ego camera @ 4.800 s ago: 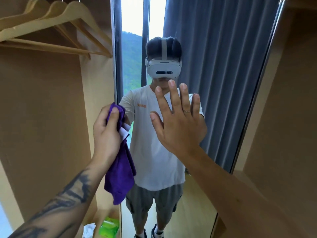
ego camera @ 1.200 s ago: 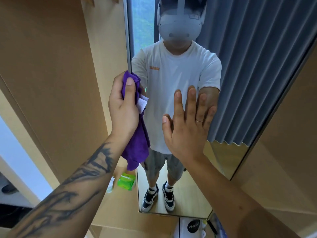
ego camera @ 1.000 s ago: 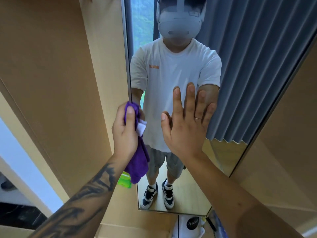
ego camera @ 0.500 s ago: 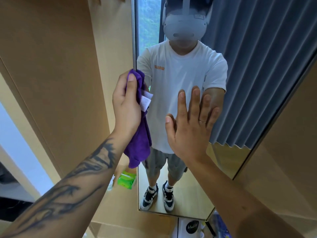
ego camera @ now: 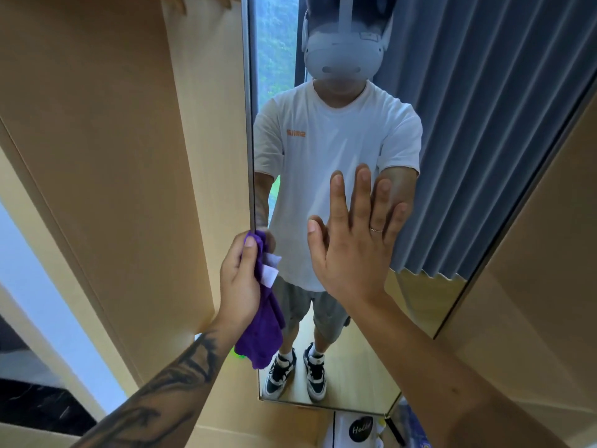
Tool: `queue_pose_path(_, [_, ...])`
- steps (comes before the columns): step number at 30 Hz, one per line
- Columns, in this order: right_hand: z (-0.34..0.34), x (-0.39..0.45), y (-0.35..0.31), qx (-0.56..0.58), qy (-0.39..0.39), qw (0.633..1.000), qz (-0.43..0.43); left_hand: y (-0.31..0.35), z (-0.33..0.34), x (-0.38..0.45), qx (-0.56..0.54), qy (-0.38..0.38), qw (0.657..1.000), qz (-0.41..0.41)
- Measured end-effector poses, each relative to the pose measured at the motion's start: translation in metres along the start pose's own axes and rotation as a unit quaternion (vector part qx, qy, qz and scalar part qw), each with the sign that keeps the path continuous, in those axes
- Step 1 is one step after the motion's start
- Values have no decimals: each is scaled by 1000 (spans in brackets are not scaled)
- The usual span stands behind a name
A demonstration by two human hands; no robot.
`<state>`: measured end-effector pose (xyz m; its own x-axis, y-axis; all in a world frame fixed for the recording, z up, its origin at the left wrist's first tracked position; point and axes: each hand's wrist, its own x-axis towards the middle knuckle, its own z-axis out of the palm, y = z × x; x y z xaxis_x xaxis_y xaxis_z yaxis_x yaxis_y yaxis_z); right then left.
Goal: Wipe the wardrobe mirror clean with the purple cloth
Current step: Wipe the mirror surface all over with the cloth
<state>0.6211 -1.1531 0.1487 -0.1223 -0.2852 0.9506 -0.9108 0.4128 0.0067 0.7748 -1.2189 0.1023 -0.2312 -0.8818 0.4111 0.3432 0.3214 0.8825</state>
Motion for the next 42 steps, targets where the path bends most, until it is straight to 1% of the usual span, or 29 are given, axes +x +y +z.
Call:
queue_pose_path(2, [1,-1,0,3,1,1000,0,22,6,13,-25,0,999,20])
queue_pose_path(6, [1,-1,1,10,0,1000,2,73,22,50,-26,21,995,97])
queue_pose_path(8, [1,-1,2,4,-1,1000,-1,83,27,59,-30,26,992,118])
queue_pose_path(12, [-1,0,-1,2,-4,1000,2,58,25,44,-25,30,995,90])
queue_pose_path(16, [-3,1,-1,3,3,1000,4,8,10,3,-32,33,999,5])
queue_pose_path(18, [-4,1,-1,1,3,1000,4,-11,3,-13,-13,29,999,-15])
queue_pose_path(21, [-3,1,-1,4,-1,1000,2,-8,3,-9,-18,28,999,-23])
queue_pose_path(28, [2,-1,0,11,-1,1000,4,70,25,48,0,28,995,97])
queue_pose_path(30, [3,-2,1,9,0,1000,4,76,29,52,6,34,993,116])
queue_pose_path(32, [4,-2,2,10,1,1000,3,67,30,44,29,51,991,123])
queue_pose_path(35, [3,-1,1,5,6,1000,5,33,20,18,61,49,993,91])
queue_pose_path(39, [2,-1,1,6,5,1000,5,-16,-2,-20,66,24,998,0])
queue_pose_path(42, [0,-1,1,5,2,1000,6,-23,-8,-27,62,25,997,-26])
